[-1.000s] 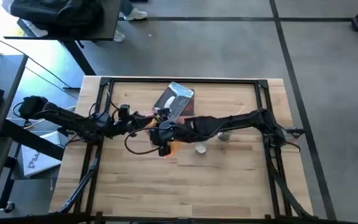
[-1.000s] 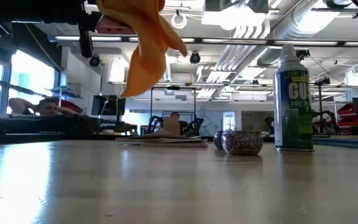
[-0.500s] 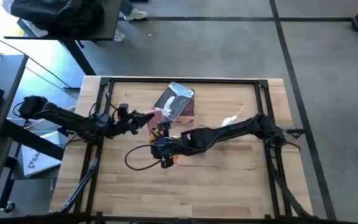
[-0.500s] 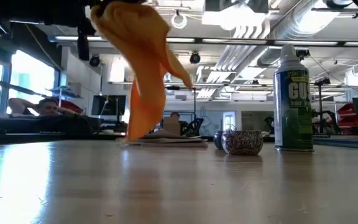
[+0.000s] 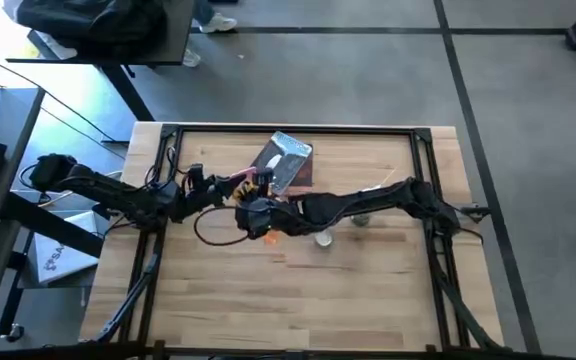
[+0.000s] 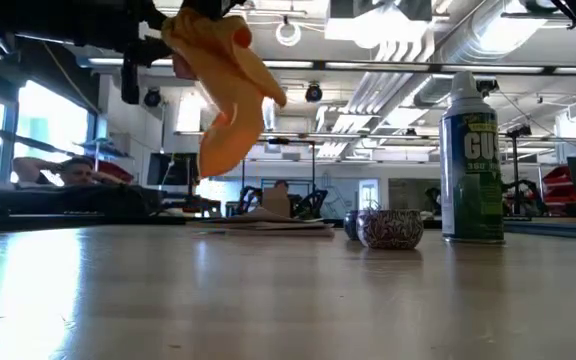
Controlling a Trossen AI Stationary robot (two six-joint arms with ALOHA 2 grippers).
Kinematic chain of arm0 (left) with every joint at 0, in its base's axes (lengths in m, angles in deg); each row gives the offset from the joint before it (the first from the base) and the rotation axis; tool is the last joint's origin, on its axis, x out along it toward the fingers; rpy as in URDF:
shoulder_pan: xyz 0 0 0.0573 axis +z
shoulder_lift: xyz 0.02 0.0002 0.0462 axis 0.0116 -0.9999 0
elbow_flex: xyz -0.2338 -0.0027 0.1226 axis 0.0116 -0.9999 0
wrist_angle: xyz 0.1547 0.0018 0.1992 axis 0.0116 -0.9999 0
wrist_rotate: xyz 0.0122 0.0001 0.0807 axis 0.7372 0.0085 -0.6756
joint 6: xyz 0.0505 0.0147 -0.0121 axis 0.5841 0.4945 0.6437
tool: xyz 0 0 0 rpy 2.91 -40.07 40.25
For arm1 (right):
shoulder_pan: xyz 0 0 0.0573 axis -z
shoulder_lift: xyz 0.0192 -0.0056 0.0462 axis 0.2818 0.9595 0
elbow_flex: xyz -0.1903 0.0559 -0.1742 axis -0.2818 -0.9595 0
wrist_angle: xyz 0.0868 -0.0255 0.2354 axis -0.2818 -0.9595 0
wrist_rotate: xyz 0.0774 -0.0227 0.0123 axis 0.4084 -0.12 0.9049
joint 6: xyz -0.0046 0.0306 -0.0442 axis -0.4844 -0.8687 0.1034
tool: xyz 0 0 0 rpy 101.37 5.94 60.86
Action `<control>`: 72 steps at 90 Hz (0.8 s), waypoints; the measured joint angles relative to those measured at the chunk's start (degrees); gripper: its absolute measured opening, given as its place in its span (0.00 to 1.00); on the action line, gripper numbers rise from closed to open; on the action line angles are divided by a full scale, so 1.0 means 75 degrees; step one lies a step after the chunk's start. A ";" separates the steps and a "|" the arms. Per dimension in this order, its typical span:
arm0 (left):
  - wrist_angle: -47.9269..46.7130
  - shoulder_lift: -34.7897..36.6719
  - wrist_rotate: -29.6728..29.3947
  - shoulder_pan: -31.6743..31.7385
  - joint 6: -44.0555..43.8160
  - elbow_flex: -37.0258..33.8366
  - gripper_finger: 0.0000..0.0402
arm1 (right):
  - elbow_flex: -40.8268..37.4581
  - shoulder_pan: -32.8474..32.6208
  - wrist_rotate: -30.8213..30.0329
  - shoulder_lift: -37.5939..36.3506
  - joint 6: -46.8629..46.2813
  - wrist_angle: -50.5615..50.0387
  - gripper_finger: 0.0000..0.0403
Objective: Apply microfiber cloth
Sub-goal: Wipe the pink phone with the orange microfiber cloth
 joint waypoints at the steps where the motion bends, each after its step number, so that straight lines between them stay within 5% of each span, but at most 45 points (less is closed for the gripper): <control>1: -0.0004 0.0000 -0.0013 0.0000 0.0000 0.0000 0.05 | 0.0000 0.0009 0.0015 0.0000 -0.0013 0.0002 0.00; 31: -0.0224 -0.0015 -0.0004 -0.0020 -0.0102 0.0000 0.05 | 0.0020 -0.0089 0.2423 0.0009 -0.1385 -0.1395 0.00; 52: -0.0170 -0.0010 -0.0035 -0.0020 -0.0136 0.0000 0.05 | 0.0012 -0.0525 0.2576 0.0016 -0.2347 -0.2370 0.00; 72: -0.0163 -0.0006 -0.0052 -0.0020 -0.0166 0.0000 0.05 | 0.0012 -0.0926 0.2503 0.0026 -0.1927 -0.2181 0.00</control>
